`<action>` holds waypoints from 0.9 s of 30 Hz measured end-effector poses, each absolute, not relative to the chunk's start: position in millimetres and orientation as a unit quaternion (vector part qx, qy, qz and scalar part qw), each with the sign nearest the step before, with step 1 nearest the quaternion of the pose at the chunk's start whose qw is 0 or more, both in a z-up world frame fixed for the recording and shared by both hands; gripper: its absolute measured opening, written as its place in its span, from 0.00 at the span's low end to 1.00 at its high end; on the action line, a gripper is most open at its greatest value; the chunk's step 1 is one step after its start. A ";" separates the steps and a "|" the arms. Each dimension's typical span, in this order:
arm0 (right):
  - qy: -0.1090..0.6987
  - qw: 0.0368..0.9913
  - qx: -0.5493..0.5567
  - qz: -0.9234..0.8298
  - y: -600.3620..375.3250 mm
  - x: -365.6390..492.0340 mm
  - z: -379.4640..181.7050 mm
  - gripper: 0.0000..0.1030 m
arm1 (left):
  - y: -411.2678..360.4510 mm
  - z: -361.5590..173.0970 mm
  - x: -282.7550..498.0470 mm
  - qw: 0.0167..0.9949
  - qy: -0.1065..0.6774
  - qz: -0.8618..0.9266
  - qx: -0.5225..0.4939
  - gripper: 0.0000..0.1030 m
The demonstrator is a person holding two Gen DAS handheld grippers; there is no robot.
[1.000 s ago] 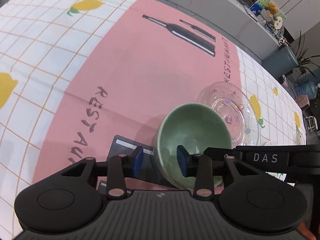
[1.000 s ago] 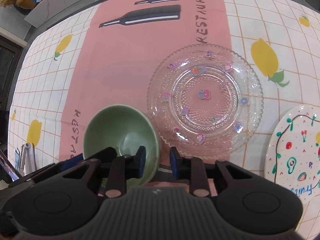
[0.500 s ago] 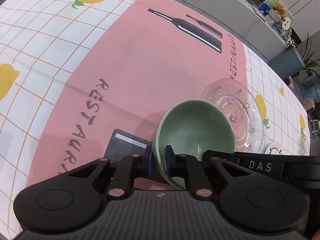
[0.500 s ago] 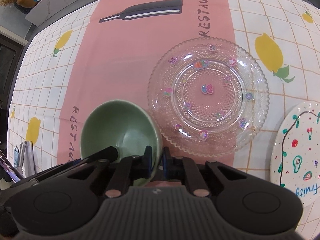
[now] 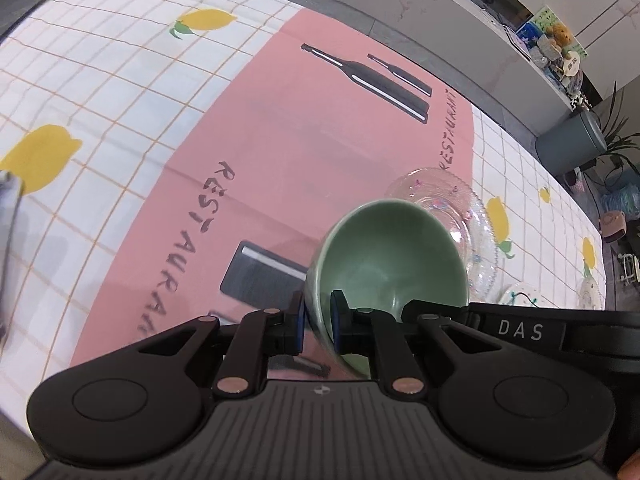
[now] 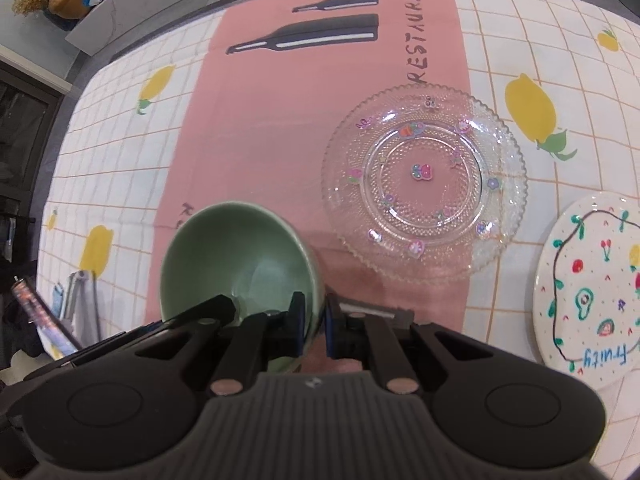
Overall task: Organize plates and bowls
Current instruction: 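Lift the pale green bowl with both grippers off the placemat, then carry the pale green bowl over the orange bowl and lower it inside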
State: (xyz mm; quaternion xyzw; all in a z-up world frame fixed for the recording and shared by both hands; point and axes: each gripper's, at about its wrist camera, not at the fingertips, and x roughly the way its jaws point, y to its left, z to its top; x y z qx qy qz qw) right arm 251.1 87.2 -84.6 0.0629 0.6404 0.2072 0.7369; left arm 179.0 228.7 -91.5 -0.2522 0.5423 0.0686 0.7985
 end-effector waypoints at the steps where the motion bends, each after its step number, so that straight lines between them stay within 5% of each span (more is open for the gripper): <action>1: 0.638 0.738 0.063 0.210 85.3 248.0 -79.7 0.07 | 225.8 -85.8 175.9 0.800 0.540 0.071 -0.251 0.13; 15: 0.606 0.763 0.045 0.222 28.8 189.3 0.7 0.06 | 169.5 -10.4 122.1 0.810 0.521 0.067 -0.260 0.13; 27: 0.617 0.753 0.052 0.221 -43.4 141.7 3.7 0.07 | 118.6 -7.7 88.3 0.797 0.543 0.036 -0.262 0.13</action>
